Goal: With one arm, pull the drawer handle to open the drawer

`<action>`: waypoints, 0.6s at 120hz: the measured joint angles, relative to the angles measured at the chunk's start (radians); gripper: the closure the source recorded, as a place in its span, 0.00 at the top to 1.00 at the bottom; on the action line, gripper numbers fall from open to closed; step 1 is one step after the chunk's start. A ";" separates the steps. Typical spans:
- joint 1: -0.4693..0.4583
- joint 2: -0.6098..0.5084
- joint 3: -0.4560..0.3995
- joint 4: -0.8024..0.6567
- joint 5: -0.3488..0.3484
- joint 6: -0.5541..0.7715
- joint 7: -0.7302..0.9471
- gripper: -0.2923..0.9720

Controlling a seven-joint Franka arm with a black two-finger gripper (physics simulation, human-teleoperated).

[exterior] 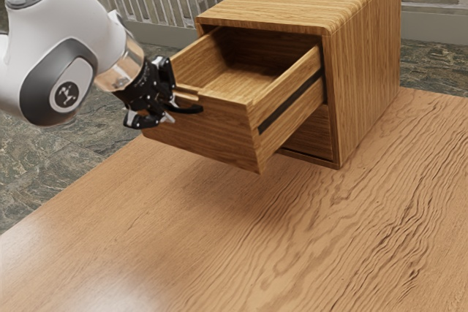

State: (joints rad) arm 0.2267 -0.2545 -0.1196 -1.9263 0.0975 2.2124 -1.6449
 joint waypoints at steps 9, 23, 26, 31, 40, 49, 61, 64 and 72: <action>-0.001 -0.011 0.001 -0.011 0.000 0.000 -0.001 0.26; -0.006 -0.018 0.007 -0.017 0.000 0.001 -0.002 0.26; -0.007 -0.019 0.008 -0.017 0.001 0.001 -0.002 0.26; -0.007 -0.021 0.008 -0.018 0.001 0.002 -0.002 0.26; -0.007 -0.023 0.008 -0.018 0.001 0.003 -0.002 0.26; -0.007 -0.026 0.009 -0.019 0.002 0.005 -0.002 0.26; -0.001 -0.031 0.010 -0.017 0.006 0.005 -0.001 0.25; 0.000 -0.033 0.009 -0.017 0.006 0.004 -0.001 0.26; 0.000 -0.042 0.009 -0.016 0.008 0.003 0.000 0.26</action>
State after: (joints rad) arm 0.2270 -0.2960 -0.1104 -1.9427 0.1054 2.2154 -1.6451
